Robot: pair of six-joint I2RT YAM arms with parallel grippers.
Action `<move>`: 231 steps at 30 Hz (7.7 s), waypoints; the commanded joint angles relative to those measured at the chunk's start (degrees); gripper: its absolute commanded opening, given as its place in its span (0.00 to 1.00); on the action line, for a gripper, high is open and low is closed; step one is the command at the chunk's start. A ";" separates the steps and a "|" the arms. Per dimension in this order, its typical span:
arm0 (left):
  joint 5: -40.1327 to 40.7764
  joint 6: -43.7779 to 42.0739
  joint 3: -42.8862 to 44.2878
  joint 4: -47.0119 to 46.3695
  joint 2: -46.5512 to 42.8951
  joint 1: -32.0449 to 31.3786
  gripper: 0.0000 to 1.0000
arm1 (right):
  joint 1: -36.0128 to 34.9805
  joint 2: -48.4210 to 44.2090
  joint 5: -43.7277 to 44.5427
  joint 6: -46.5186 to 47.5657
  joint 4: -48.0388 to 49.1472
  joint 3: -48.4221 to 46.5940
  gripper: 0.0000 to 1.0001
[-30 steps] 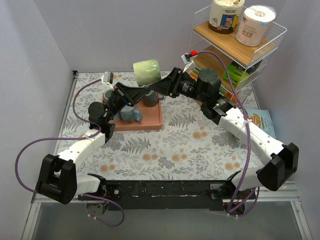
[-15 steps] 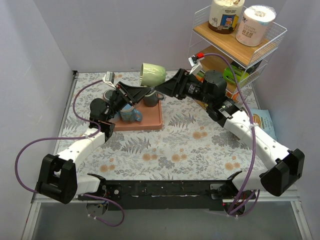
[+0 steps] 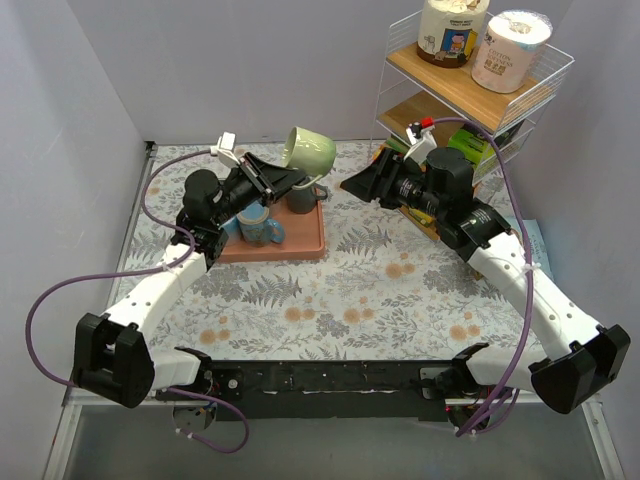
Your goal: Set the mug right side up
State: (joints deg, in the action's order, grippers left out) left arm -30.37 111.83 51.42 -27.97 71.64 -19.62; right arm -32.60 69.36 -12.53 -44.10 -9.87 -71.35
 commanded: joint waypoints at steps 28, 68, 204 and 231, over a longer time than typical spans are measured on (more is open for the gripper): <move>23.15 -28.05 28.04 53.98 2.45 29.98 0.00 | 10.80 -2.04 -1.35 1.56 -5.51 -2.48 0.66; 43.29 -51.89 -4.13 28.23 9.67 33.85 0.00 | 12.56 -0.28 -4.60 0.50 -1.91 1.39 0.65; 24.04 -26.75 13.27 48.71 -6.86 16.28 0.98 | -18.91 45.16 8.15 48.94 4.25 -26.82 0.01; -9.50 -18.44 -4.73 19.02 -10.38 14.87 0.98 | -6.78 33.48 -9.79 24.94 5.38 -26.47 0.01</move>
State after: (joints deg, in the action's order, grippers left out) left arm -25.89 87.74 51.35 6.11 62.59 -4.03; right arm -39.72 111.35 -18.17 -16.32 -13.56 -94.78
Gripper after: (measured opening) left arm 0.981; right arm 0.308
